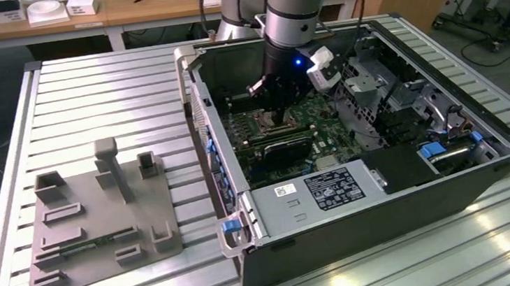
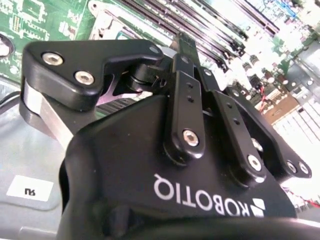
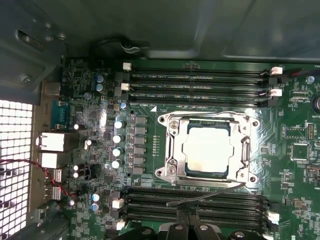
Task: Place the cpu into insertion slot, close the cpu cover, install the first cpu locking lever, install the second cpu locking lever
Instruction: 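Install the second cpu locking lever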
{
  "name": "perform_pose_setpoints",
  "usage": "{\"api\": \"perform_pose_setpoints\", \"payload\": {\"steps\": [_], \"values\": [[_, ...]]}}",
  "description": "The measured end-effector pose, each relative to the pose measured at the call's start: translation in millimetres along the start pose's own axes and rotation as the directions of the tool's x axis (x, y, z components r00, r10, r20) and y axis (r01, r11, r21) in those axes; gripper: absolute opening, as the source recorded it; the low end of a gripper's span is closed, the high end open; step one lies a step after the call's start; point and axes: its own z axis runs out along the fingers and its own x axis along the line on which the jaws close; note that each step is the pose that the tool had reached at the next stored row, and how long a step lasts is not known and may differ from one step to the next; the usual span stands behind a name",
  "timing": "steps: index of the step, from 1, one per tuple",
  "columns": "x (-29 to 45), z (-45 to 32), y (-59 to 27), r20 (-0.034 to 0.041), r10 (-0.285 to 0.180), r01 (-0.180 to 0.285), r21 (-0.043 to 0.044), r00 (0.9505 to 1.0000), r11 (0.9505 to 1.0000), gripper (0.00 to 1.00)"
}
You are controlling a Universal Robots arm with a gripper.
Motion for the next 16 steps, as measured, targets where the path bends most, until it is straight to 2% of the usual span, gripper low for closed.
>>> {"api": "perform_pose_setpoints", "payload": {"steps": [3,8,16], "values": [[-0.8,-3.5,0.0,-0.0034,0.0,0.0,0.0,1.0,1.0,0.1],[-1.2,-3.7,0.0,-0.0072,0.0,0.0,-0.0014,1.0,1.0,0.1],[2.4,0.7,0.1,-0.0072,0.0,0.0,-0.0028,1.0,1.0,0.1]]}}
